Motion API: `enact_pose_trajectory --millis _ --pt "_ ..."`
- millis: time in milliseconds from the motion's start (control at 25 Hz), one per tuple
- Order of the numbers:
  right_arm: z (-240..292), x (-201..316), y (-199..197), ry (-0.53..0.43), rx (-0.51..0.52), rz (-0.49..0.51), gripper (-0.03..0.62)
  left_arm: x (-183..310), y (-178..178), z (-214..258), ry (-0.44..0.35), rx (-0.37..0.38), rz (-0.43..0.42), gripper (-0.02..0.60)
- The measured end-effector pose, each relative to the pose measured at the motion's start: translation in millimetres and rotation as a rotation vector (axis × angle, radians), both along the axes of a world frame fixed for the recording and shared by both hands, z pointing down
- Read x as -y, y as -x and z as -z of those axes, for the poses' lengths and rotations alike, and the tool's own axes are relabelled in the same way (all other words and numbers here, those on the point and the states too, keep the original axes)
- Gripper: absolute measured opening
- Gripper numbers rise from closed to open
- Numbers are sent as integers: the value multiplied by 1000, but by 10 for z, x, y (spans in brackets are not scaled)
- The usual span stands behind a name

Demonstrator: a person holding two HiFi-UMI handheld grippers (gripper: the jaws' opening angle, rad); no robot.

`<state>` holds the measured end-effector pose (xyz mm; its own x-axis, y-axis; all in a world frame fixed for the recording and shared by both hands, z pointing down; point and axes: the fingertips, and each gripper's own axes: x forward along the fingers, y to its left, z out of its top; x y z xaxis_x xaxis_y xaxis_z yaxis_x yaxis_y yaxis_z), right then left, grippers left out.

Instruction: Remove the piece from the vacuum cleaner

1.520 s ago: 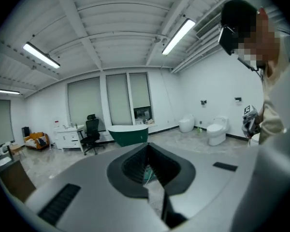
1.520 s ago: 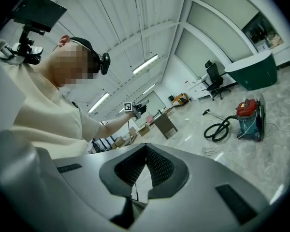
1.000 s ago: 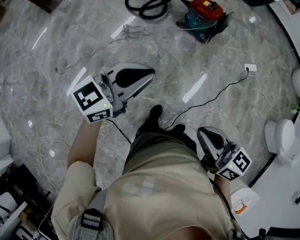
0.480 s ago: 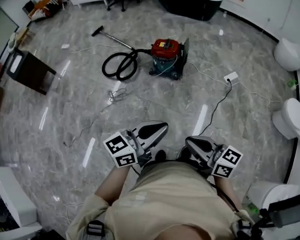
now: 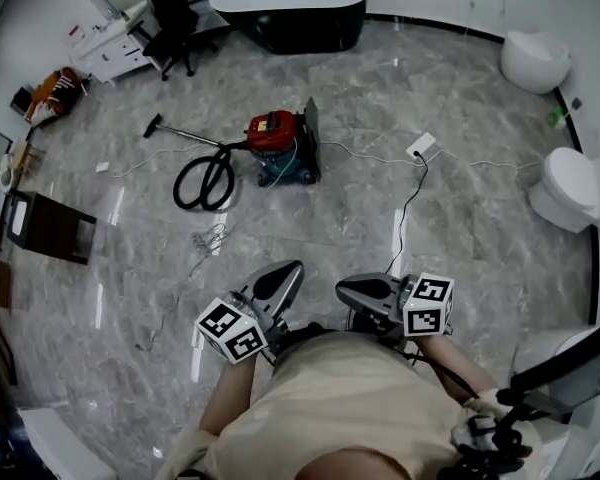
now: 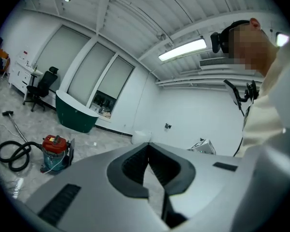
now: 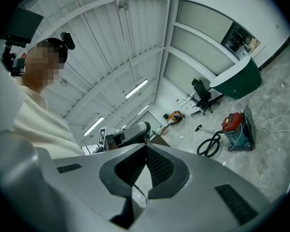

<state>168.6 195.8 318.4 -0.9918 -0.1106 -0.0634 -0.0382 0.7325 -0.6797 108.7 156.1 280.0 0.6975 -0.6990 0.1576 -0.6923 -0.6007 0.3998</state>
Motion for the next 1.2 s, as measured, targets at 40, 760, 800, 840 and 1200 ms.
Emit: enact_pose_trajectory --millis 40,760,800,840,1200 --pt "-20 10 -35 3 8 16 3 42 -17 -18 -3 17 14 5" --pt "-3 459 -156 75 14 7 3 601 -85 -160 -22 136 -7 5" --pt "29 511 -147 78 17 -11 3 675 -34 -113 -40 132 -18 5" --pt "34 564 -115 79 17 -21 3 750 57 -76 -57 128 -16 5" --pt "-222 1099 805 82 -84 38 3 1334 1673 -132 -60 -110 197 5"
